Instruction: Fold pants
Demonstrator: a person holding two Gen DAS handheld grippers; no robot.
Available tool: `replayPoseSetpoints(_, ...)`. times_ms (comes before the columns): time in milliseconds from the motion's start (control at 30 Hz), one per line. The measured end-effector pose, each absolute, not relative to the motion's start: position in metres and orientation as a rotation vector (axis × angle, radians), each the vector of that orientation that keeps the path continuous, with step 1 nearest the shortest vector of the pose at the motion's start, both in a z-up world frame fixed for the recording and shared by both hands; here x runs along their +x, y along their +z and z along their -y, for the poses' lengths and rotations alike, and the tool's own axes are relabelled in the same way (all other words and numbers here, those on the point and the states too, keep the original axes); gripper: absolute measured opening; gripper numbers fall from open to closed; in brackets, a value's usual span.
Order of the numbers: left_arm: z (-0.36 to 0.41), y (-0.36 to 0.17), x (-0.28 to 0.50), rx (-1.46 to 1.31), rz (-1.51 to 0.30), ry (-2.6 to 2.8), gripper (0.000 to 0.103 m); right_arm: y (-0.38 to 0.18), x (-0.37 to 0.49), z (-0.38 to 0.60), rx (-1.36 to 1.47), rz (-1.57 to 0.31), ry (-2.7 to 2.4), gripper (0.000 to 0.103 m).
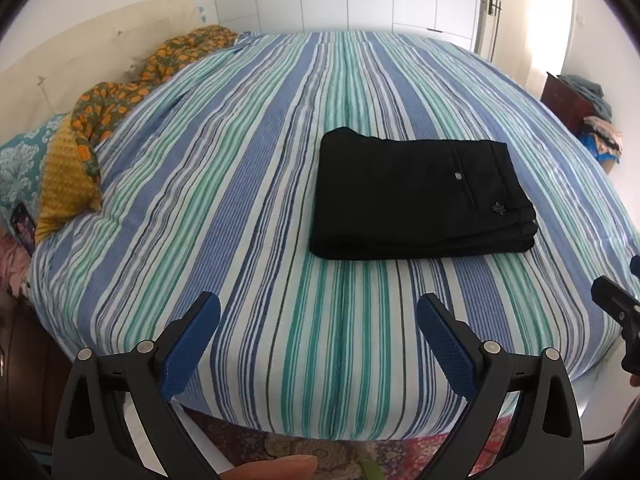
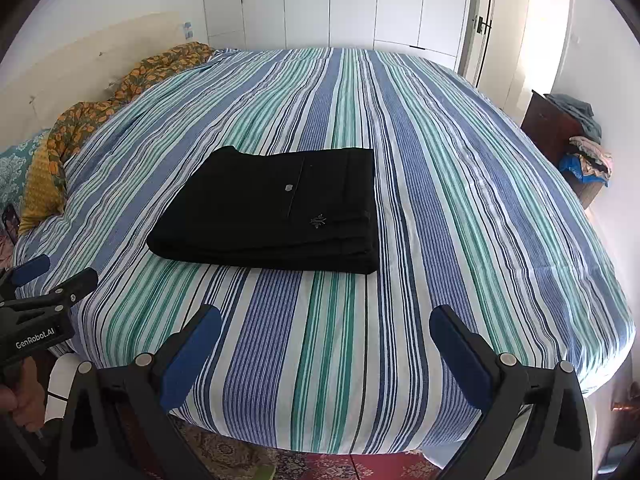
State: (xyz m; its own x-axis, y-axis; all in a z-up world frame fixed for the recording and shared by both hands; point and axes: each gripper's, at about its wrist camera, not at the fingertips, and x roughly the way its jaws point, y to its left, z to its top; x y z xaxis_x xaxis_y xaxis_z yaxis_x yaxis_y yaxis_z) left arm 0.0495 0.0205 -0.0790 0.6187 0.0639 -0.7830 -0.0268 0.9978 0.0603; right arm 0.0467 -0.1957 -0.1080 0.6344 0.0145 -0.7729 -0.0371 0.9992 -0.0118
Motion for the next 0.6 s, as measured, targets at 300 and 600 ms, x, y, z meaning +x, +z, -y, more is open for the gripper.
replayPoseSetpoints(300,-0.0189,-0.0799,0.0491,0.052,-0.925,0.051,0.099,-0.1084,0.0428,0.1963,-0.037,-0.897,0.027,0.103)
replayPoseSetpoints(600,-0.0181,-0.0812,0.0485,0.047,-0.932,0.038,0.099,-0.1097,0.0411,0.1943,-0.061,-0.9,0.014,0.103)
